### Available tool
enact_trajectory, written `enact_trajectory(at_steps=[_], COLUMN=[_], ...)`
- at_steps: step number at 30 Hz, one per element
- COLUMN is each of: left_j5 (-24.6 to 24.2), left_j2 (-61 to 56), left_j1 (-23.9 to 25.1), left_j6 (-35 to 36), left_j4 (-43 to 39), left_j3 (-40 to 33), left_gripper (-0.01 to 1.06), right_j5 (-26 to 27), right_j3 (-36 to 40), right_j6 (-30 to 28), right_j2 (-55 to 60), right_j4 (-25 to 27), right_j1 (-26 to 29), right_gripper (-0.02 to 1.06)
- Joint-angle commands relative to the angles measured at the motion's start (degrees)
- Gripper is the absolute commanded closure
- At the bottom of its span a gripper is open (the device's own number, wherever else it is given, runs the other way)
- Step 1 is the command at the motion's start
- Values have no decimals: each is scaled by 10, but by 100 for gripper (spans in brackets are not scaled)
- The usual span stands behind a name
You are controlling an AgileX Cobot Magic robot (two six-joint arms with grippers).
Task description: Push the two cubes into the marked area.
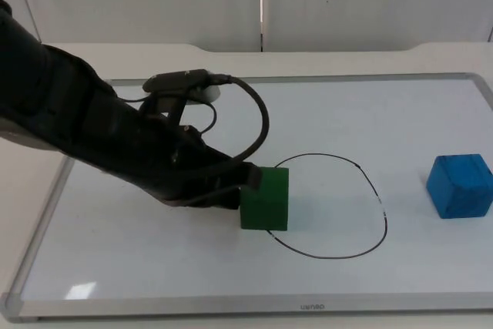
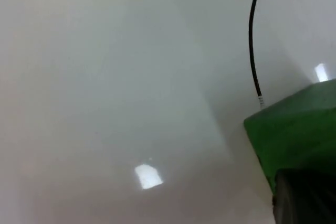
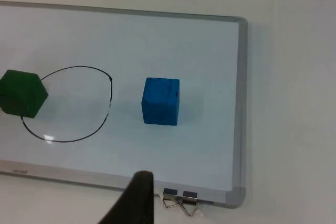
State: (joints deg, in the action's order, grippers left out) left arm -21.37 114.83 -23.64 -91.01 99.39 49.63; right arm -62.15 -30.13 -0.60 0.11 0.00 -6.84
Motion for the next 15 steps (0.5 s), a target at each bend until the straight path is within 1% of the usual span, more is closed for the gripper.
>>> enact_trajectory(at_steps=[1,5,15], left_j5=[-11,-25,-14], left_j2=[1,1,1], left_j1=[-3,-3,-34], left_j6=[5,5,5], left_j4=[6,6,6], left_j3=[3,3,10], left_gripper=[105,105,105], right_j5=[3,3,3], right_j3=[6,6,6], right_j6=[-3,-3,-3], right_j2=[-1,-1,-1], right_j4=[0,0,0], right_j1=[3,3,3], right_gripper=[-1,-1,-1])
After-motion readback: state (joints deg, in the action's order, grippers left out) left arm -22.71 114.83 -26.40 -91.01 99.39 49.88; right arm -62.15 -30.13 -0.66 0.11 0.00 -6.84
